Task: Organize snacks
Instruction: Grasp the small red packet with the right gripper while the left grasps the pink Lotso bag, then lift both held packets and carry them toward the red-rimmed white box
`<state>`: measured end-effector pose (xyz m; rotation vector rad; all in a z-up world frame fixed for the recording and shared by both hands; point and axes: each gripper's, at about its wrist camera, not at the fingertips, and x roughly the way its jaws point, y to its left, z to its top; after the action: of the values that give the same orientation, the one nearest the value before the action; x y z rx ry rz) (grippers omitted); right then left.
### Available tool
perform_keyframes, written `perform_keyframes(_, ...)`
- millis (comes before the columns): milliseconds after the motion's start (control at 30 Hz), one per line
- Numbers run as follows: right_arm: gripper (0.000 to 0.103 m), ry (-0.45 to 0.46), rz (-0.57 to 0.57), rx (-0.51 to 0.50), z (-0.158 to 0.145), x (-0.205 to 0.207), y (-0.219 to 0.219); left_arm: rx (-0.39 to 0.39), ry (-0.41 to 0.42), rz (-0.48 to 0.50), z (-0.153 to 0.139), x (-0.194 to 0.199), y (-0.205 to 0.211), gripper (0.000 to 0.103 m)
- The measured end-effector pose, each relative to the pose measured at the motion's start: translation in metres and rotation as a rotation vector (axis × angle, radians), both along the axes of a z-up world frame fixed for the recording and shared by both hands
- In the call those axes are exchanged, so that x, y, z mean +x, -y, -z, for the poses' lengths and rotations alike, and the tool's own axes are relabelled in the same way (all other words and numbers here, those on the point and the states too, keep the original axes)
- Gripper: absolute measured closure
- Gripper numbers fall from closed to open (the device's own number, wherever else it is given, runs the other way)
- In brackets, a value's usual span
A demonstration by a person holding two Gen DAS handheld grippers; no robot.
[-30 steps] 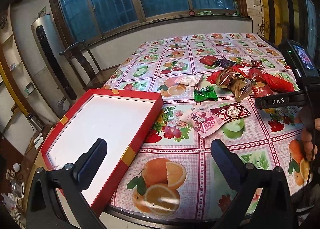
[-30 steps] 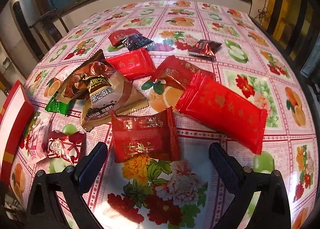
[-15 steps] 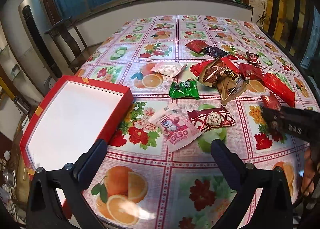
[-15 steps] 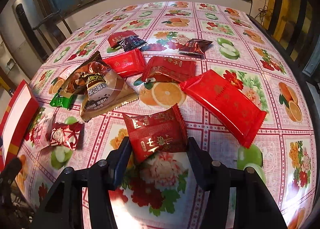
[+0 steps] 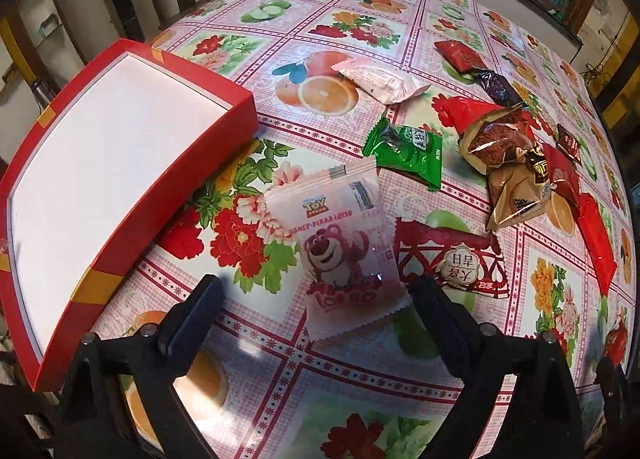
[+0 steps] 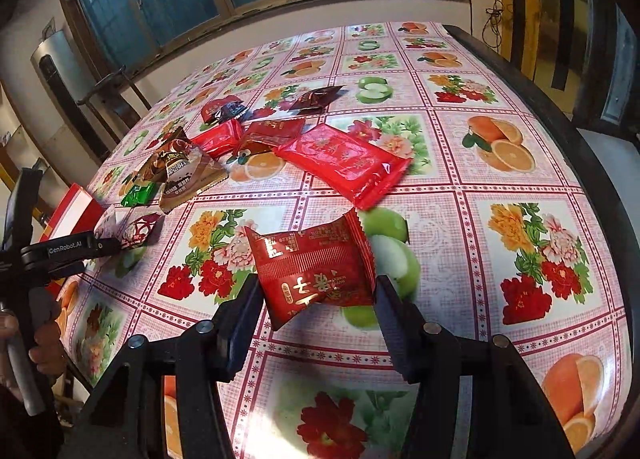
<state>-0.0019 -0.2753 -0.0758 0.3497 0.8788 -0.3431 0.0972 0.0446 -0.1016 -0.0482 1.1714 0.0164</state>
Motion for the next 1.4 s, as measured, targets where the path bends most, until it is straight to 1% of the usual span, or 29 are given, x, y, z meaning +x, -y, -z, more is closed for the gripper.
perform_keyframes(100, 0.043, 0.004, 0.020, 0.011, 0.004, -0.009, 0.005, 0.007, 0.014, 0.000, -0.001, 0.002, 0.002, 0.011)
perform_keyframes(133, 0.043, 0.005, 0.022, 0.014, 0.005, -0.012, 0.006, 0.011, 0.020, 0.002, -0.001, 0.003, 0.003, 0.015)
perform_keyframes(233, 0.043, 0.010, 0.022, 0.012, 0.008, -0.021, 0.009, 0.038, 0.036, 0.011, 0.000, 0.005, 0.007, 0.021)
perform_keyframes(300, 0.043, 0.015, 0.018, 0.022, 0.008, -0.025, 0.012, 0.034, 0.052, 0.026, -0.001, 0.004, 0.009, 0.027)
perform_keyframes(367, 0.043, 0.015, 0.023, 0.028, 0.007, -0.027, 0.015, 0.031, 0.062, 0.047, -0.003, 0.004, 0.012, 0.038)
perform_keyframes(433, 0.043, 0.019, 0.022, 0.030, 0.007, -0.030, 0.016, 0.038, 0.077, 0.073, -0.004, 0.004, 0.016, 0.043)
perform_keyframes(533, 0.043, 0.024, 0.017, 0.031, 0.008, -0.032, 0.016, 0.036, 0.099, 0.092, -0.004, 0.005, 0.018, 0.048)
perform_keyframes(600, 0.043, 0.028, 0.015, 0.037, 0.008, -0.034, 0.017, 0.041, 0.111, 0.104, -0.005, 0.005, 0.020, 0.050)
perform_keyframes(633, 0.043, 0.032, 0.017, 0.042, 0.007, -0.036, 0.016, 0.040, 0.115, 0.107, -0.005, 0.005, 0.021, 0.052)
perform_keyframes(667, 0.043, 0.038, 0.022, 0.044, 0.005, -0.038, 0.017, 0.036, 0.119, 0.113, -0.005, 0.005, 0.021, 0.060)
perform_keyframes(700, 0.043, 0.046, 0.027, 0.044, 0.003, -0.041, 0.018, 0.037, 0.128, 0.118, -0.006, 0.004, 0.023, 0.063)
perform_keyframes(833, 0.043, 0.095, 0.060, 0.049, -0.011, -0.058, 0.030, 0.074, 0.145, 0.152, -0.007, -0.001, 0.035, 0.068)
perform_keyframes(900, 0.043, 0.118, 0.089, 0.043, -0.018, -0.070, 0.038, 0.070, 0.148, 0.170, -0.008, -0.006, 0.040, 0.072)
perform_keyframes(933, 0.043, 0.125, 0.103, 0.036, -0.021, -0.076, 0.041, 0.064, 0.147, 0.186, -0.007, -0.008, 0.043, 0.086)
perform_keyframes(967, 0.043, 0.130, 0.114, 0.027, -0.024, -0.081, 0.044, 0.054, 0.146, 0.198, -0.007, -0.010, 0.047, 0.086)
perform_keyframes(1067, 0.043, 0.148, 0.147, 0.002, -0.029, -0.099, 0.054, 0.062, 0.153, 0.234, -0.008, -0.020, 0.059, 0.086)
perform_keyframes(1100, 0.043, 0.169, 0.093, 0.028, -0.031, -0.105, 0.059, 0.070, 0.158, 0.247, -0.008, -0.024, 0.064, 0.087)
perform_keyframes(1133, 0.043, 0.176, 0.103, 0.027, -0.032, -0.111, 0.064, 0.077, 0.162, 0.256, -0.008, -0.028, 0.069, 0.087)
perform_keyframes(1233, 0.043, 0.195, 0.148, 0.018, -0.035, -0.131, 0.080, 0.065, 0.169, 0.298, -0.010, -0.038, 0.085, 0.087)
perform_keyframes(1300, 0.043, 0.208, 0.169, 0.019, -0.037, -0.144, 0.090, 0.076, 0.178, 0.325, -0.013, -0.045, 0.097, 0.087)
perform_keyframes(1400, 0.043, 0.211, 0.188, 0.008, -0.042, -0.160, 0.104, 0.080, 0.203, 0.366, -0.021, -0.057, 0.114, 0.087)
